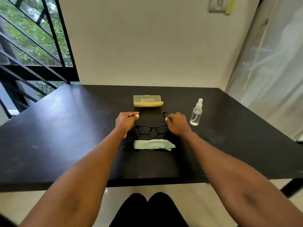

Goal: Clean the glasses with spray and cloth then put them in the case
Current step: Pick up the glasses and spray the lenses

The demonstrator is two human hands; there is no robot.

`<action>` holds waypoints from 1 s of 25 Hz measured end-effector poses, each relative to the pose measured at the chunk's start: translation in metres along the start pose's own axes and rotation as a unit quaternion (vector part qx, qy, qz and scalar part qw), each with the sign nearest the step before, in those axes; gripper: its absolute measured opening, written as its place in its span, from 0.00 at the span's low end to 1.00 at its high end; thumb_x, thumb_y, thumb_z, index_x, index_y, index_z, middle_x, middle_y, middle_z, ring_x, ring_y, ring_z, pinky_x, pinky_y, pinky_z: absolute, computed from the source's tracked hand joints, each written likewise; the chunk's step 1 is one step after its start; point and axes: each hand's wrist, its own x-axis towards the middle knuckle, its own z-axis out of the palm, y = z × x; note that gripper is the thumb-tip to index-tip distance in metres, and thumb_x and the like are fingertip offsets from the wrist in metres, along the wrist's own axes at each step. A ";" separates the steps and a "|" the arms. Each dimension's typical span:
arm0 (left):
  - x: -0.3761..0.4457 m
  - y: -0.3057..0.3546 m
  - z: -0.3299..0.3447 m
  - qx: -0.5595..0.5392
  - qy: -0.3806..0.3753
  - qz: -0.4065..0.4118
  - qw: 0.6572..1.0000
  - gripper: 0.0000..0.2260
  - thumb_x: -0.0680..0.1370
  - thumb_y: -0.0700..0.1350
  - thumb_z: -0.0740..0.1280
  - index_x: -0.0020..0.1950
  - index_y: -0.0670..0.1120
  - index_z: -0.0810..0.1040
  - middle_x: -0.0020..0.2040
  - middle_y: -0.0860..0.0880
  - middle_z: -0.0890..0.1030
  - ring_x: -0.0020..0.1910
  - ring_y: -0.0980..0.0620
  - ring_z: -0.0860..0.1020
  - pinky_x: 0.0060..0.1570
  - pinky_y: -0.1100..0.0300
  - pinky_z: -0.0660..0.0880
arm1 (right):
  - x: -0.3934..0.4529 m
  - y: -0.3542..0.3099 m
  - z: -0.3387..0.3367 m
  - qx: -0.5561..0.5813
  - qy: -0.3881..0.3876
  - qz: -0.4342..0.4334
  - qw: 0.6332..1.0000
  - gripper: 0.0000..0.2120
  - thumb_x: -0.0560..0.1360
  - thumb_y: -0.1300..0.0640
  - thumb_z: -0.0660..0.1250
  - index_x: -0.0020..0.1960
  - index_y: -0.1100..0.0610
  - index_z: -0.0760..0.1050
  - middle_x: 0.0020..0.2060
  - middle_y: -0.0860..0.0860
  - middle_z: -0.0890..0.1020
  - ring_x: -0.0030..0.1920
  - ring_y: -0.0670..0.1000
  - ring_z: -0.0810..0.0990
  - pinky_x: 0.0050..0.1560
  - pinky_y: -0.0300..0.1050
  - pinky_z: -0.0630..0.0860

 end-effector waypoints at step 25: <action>-0.017 0.031 -0.021 -0.301 -0.155 -0.085 0.937 0.08 0.74 0.35 0.66 0.53 0.39 0.78 0.43 0.43 0.80 0.41 0.50 0.80 0.41 0.58 0.81 | 0.015 -0.025 -0.033 0.287 0.160 0.160 0.931 0.21 0.74 0.50 0.64 0.32 0.66 0.79 0.24 0.54 0.79 0.27 0.49 0.76 0.37 0.41 0.74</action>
